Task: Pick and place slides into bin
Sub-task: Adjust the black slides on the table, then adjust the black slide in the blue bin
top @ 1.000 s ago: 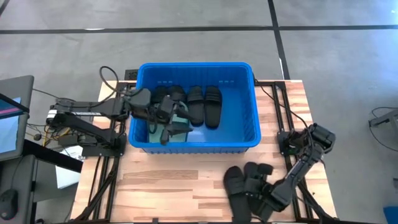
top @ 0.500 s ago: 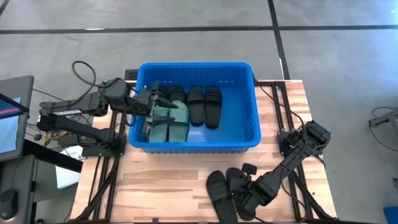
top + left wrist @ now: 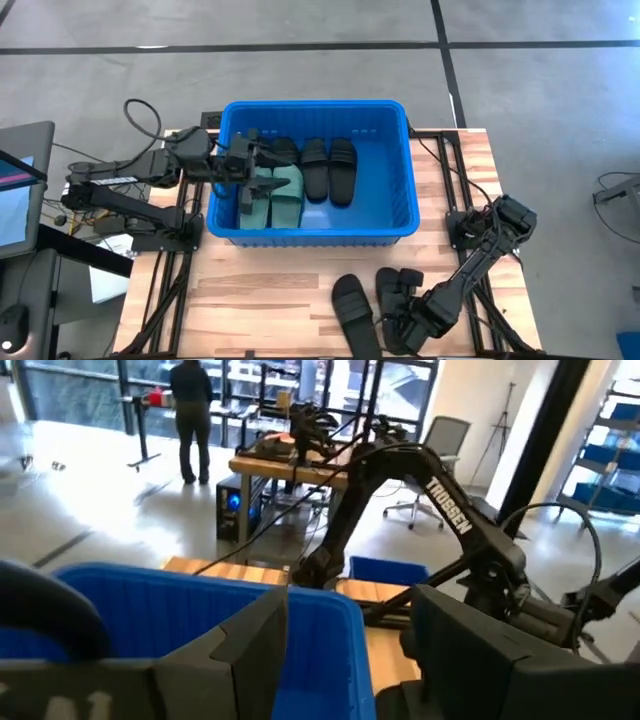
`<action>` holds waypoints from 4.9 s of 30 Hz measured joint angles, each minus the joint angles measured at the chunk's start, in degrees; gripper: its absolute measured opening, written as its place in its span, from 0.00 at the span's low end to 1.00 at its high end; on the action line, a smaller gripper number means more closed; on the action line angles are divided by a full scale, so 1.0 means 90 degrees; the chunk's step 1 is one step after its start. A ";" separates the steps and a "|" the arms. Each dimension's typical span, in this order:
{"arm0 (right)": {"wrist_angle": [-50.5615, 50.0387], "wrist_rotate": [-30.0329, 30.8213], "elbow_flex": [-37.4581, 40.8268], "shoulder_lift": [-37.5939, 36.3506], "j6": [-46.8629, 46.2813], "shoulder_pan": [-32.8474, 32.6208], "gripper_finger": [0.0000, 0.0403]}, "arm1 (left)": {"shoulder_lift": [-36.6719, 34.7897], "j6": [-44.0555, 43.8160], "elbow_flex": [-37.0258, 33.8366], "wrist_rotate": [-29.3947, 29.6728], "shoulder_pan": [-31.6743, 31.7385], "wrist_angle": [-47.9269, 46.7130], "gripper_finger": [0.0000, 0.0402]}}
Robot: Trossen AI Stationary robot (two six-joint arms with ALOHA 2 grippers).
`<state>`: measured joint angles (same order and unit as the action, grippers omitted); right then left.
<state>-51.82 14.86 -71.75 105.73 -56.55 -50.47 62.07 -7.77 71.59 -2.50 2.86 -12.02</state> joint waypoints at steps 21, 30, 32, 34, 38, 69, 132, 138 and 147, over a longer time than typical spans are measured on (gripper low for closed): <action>-0.0378 0.0626 0.0001 -0.3396 -0.1900 0.0020 0.80 | 0.0196 0.0575 0.0001 0.1049 -0.0273 -0.0632 0.50; 0.1018 0.2245 -0.0007 -0.4918 -0.0708 0.1027 0.80 | 0.0196 0.2407 0.0000 0.3005 -0.0064 -0.1071 0.50; 0.1363 0.2502 -0.0007 -0.5150 -0.0066 0.1426 0.80 | 0.0196 0.2689 0.0001 0.3023 0.0132 -0.1065 0.50; 0.1731 0.2627 -0.0007 -0.5306 0.0705 0.1862 0.80 | 0.0196 0.2932 0.0000 0.2999 0.0323 -0.1005 0.50; 0.2418 0.2697 -0.0007 -0.5476 0.2506 0.2901 0.80 | 0.0192 0.3616 0.0000 0.2993 0.0747 -0.0699 0.50; 0.2594 -0.2115 -0.0007 -0.4337 0.7994 1.0190 0.80 | 0.1363 0.3380 -0.0003 0.1730 0.3755 0.0124 0.50; 0.0850 -0.0643 -0.2144 0.1091 0.8308 0.8575 0.63 | -0.0897 0.1961 0.0002 0.0330 0.3744 -0.1770 0.50; 0.0981 -0.0639 -0.2139 0.1091 0.8287 0.8577 0.52 | -0.0897 0.1948 0.0002 0.0371 0.3746 -0.1766 0.50; 0.1028 -0.0573 -0.2140 0.1090 0.8333 0.8598 0.13 | -0.0897 0.1934 0.0002 0.0522 0.3746 -0.1766 0.50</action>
<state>-42.57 9.71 -91.01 115.54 18.44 26.91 54.00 9.64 71.61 2.20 36.58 -27.92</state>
